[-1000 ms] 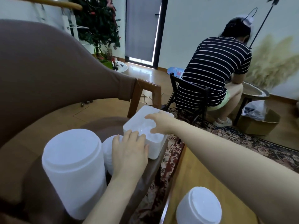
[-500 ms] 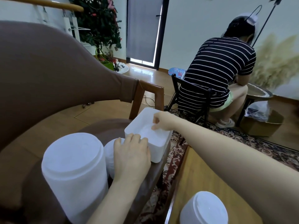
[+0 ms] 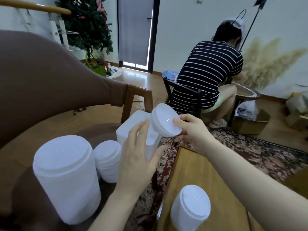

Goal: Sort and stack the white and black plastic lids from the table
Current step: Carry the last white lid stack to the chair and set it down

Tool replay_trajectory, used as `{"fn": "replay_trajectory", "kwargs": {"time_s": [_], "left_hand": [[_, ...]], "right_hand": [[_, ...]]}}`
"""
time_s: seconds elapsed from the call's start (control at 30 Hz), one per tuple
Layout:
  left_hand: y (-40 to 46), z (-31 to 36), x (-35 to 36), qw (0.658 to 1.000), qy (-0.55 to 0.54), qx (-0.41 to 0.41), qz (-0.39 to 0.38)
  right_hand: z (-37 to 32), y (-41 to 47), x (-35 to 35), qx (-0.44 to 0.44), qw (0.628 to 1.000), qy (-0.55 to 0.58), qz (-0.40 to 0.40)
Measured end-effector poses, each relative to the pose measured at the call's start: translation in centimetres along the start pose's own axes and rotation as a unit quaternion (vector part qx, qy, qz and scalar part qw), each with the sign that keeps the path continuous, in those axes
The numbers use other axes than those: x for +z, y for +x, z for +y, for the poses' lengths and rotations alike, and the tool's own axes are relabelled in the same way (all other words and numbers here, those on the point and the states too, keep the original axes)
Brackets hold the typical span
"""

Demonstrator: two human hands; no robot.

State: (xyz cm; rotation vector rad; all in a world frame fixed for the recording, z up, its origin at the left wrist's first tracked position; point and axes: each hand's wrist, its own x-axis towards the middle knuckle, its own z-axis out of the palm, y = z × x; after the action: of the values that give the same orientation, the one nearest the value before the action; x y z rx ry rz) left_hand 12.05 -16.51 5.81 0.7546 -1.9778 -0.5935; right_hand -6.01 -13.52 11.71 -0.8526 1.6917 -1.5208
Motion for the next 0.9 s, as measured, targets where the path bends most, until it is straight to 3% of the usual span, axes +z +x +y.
{"fn": "replay_trajectory", "kwargs": {"time_s": [0.1,0.23,0.37,0.43,0.53,0.63,0.8,0.9], "left_hand": [[-1.4,3.2,1.8,0.952,-0.264,-0.105,-0.115],[-3.7,7.5,4.3,0.890,-0.383,-0.131,-0.208],[-5.9,10.5,6.4,0.898,-0.337,-0.110,-0.262],[-6.7,11.5,7.1,0.911,-0.263,-0.091,-0.304],[-7.7,12.2,8.0,0.914,-0.163,-0.056,-0.368],[-8.3,12.3,8.8,0.902,-0.166,-0.075,-0.392],[-8.8,11.5,9.8,0.884,-0.255,-0.168,-0.353],[-8.3,11.1,9.8,0.859,-0.314,-0.193,-0.354]], "right_hand": [[1.7,-5.1,-2.7,0.049,0.998,0.040,-0.019],[4.0,-10.7,-6.4,0.112,0.992,0.046,-0.042],[5.0,-15.2,-9.9,0.114,0.987,0.096,-0.060],[5.3,-17.0,-11.2,0.143,0.969,0.184,-0.083],[6.6,-18.5,-12.9,0.141,0.959,0.225,-0.102],[8.0,-19.1,-13.7,0.116,0.955,0.254,-0.098],[10.6,-18.9,-14.0,0.103,0.891,0.426,-0.120],[11.7,-18.7,-13.9,0.112,0.882,0.443,-0.109]]}}
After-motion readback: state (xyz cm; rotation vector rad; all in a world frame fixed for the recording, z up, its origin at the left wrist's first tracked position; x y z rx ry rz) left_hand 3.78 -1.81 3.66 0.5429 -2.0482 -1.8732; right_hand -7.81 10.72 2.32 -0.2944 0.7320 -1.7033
